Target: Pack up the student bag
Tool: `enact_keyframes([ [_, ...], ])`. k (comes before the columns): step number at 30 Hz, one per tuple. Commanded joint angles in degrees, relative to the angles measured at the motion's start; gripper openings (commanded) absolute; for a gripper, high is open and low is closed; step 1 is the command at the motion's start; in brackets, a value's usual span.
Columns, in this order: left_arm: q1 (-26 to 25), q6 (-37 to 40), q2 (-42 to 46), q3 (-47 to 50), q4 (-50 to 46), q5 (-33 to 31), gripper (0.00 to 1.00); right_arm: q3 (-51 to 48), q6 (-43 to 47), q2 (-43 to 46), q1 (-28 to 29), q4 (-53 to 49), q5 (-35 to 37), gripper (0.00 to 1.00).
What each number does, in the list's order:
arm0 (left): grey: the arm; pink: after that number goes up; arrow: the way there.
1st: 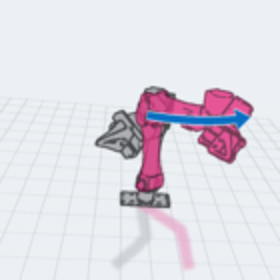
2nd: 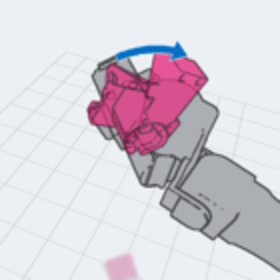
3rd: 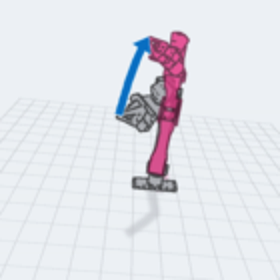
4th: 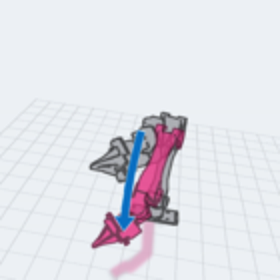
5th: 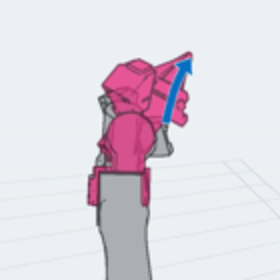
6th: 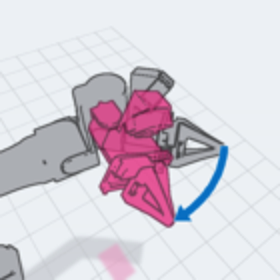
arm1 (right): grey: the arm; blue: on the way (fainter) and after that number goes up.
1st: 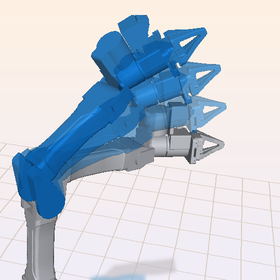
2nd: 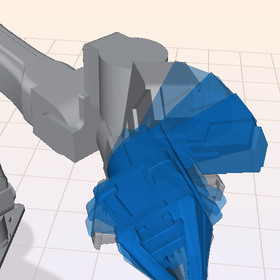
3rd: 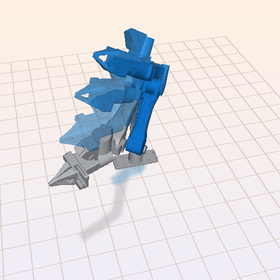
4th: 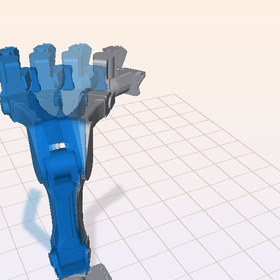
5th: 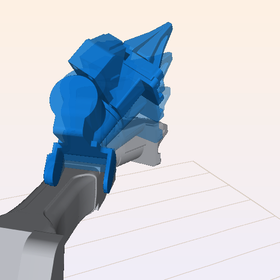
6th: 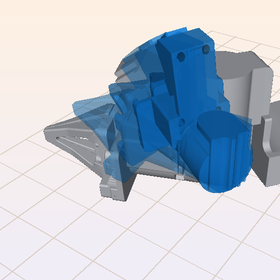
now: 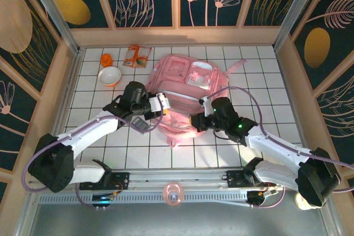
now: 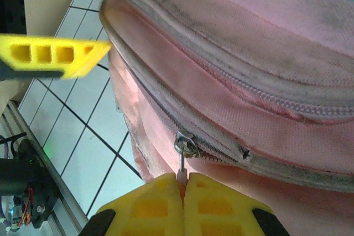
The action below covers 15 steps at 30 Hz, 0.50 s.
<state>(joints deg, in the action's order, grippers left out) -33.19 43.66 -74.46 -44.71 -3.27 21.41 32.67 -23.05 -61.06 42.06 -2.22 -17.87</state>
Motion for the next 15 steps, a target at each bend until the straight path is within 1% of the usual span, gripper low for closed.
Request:
enact_keyframes([
  [1, -3.98, 0.50, 1.91, -1.12, -1.35, 3.89, 0.55, 1.11, 0.39, -0.84, 0.56, 3.47, -2.52, 0.00],
  [3, -6.54, -1.30, 1.70, -0.39, 1.01, 2.39, 0.60, 1.73, 0.89, -1.55, 0.56, 2.77, -2.95, 0.00],
  [6, -8.24, -2.95, 0.27, -0.77, 3.77, 2.26, 0.61, 1.96, 1.38, -1.68, 0.57, 2.09, -2.92, 0.00],
  [9, -9.32, -2.81, -2.36, -2.31, 5.11, 1.35, 0.61, 1.88, 1.42, -0.94, 0.56, 1.78, -2.87, 0.00],
  [12, -9.61, -1.67, -5.89, -2.99, 5.40, -1.06, 0.57, 1.88, 1.47, -0.01, 0.41, 1.40, -2.79, 0.00],
  [15, -9.59, -1.03, -8.26, -2.56, 5.91, -3.97, 0.49, 1.96, 1.80, 0.86, 0.17, -0.04, -2.06, 0.00],
])
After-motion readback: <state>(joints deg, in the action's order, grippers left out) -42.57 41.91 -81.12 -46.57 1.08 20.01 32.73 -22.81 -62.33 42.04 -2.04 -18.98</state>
